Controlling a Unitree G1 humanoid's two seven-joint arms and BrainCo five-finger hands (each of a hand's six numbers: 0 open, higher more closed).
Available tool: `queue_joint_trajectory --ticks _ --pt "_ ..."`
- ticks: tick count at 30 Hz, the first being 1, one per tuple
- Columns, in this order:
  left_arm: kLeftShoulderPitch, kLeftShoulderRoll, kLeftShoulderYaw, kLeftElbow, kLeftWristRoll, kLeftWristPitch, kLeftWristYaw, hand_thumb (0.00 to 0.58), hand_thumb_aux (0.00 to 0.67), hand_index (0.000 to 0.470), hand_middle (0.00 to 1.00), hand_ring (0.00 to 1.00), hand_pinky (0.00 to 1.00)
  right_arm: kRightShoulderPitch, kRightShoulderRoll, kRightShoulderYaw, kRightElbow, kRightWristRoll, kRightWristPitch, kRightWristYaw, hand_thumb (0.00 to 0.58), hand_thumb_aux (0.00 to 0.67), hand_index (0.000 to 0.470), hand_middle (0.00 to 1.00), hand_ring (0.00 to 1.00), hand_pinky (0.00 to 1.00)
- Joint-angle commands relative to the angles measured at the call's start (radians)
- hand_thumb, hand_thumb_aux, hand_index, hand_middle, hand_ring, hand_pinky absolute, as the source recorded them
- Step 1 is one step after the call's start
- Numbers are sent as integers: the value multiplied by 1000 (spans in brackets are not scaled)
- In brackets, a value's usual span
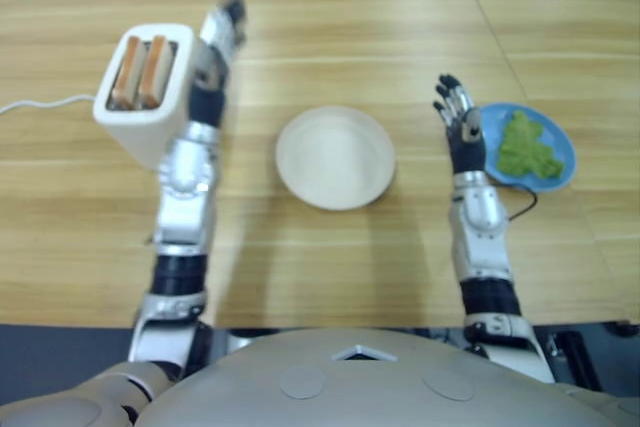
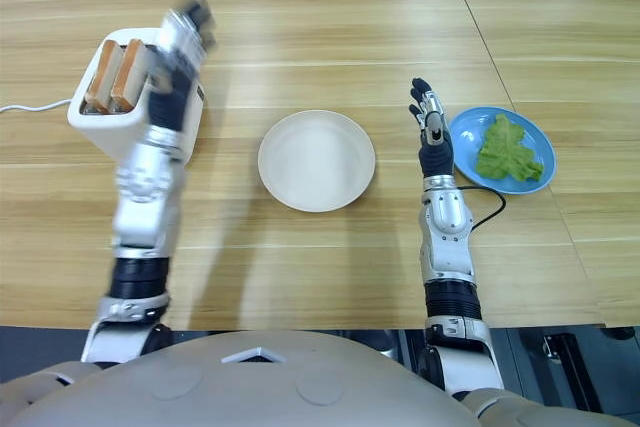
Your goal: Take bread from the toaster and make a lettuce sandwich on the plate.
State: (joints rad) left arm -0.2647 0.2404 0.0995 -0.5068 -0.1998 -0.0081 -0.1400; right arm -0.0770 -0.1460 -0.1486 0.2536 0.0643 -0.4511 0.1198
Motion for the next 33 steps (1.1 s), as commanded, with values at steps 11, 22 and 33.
queue_joint_trajectory --ticks 11,22,33 --pt "248 538 226 379 555 185 81 0 0 0 0 0 0 27 5 8 -2 -7 8 -10 0 0 0 0 0 0" --pt "223 546 85 613 767 238 158 0 0 0 0 0 0 31 -5 6 -17 -6 15 -4 0 0 0 0 0 0" --pt "196 528 28 592 832 274 188 0 0 0 0 0 0 35 -9 5 -16 -7 23 -4 0 0 0 0 0 0"
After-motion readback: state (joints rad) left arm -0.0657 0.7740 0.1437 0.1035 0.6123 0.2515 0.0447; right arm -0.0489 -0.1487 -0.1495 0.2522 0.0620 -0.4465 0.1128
